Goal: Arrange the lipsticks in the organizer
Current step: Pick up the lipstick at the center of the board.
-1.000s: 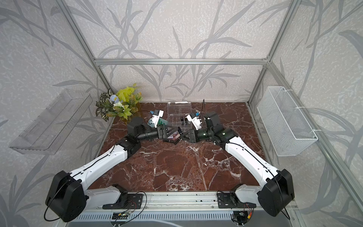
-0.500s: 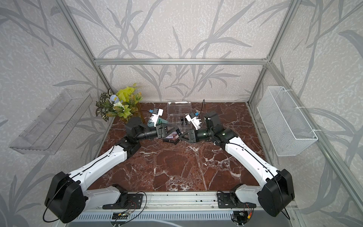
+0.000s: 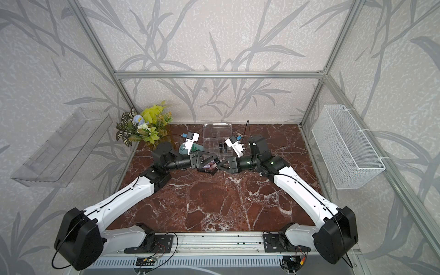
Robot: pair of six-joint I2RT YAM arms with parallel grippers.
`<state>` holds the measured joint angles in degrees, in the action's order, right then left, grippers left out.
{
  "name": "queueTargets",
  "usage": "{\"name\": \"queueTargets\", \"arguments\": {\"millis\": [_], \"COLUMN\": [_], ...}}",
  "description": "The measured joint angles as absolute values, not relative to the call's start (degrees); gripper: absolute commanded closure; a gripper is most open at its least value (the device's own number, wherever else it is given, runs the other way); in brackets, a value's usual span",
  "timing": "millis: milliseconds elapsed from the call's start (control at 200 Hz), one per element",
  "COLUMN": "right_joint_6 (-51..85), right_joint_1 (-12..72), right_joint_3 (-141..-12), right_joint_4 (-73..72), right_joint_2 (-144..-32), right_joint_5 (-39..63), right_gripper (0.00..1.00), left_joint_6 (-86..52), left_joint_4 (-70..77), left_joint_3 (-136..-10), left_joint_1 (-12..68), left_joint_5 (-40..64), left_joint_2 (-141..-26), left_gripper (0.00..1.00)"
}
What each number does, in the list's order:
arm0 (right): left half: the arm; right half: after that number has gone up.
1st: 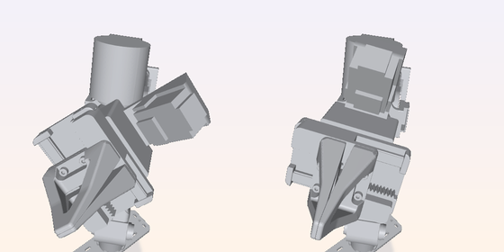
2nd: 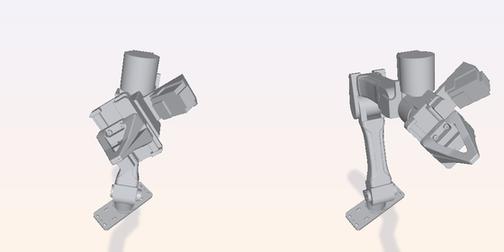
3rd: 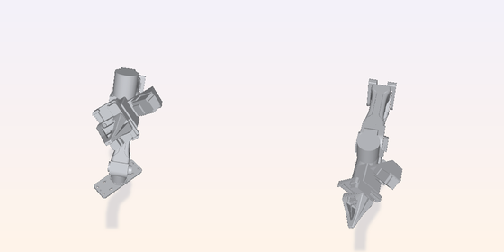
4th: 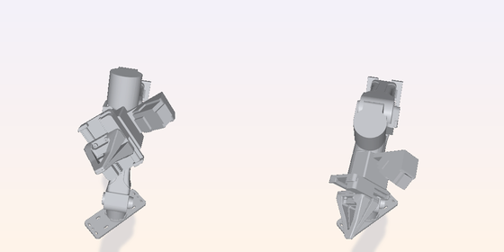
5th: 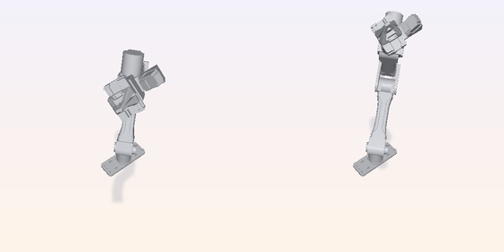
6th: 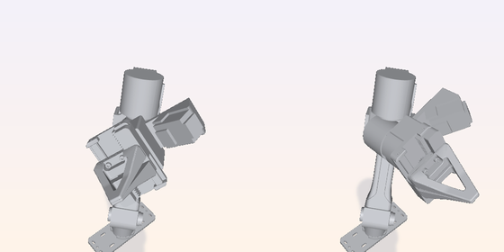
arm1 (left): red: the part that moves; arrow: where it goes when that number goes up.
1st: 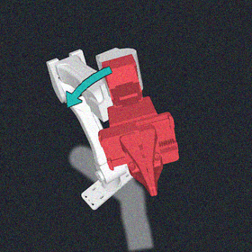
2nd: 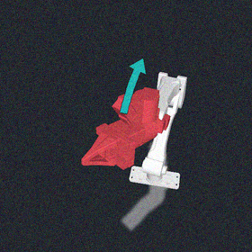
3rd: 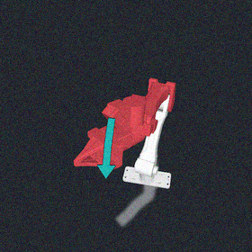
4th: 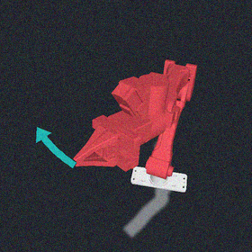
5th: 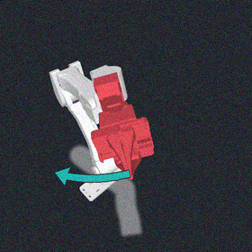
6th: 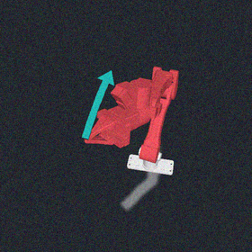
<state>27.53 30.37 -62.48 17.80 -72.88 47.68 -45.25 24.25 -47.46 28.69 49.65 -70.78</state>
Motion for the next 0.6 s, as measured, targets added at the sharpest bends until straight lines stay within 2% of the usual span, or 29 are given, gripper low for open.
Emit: {"name": "queueTargets", "arguments": {"millis": [210,385,600], "right_joint_6": [27.6,27.4,27.0], "right_joint_1": [30.4,30.4,30.4], "right_joint_3": [-62.5,-62.5,-62.5], "right_joint_4": [17.8,17.9,18.2], "right_joint_2": [-72.6,-71.9,-71.3], "right_joint_5": [47.8,48.3,48.6], "right_gripper": [0.77,0.77,0.77], "left_joint_6": [-45.6,-46.3,-46.2], "left_joint_4": [24.3,24.4,24.4], "left_joint_3": [-47.5,-47.5,-47.5], "left_joint_1": [29.4,29.6,29.6], "left_joint_5": [49.9,49.8,49.5], "left_joint_2": [-70.8,-70.8,-70.8], "left_gripper": [0.41,0.59,0.67]}}
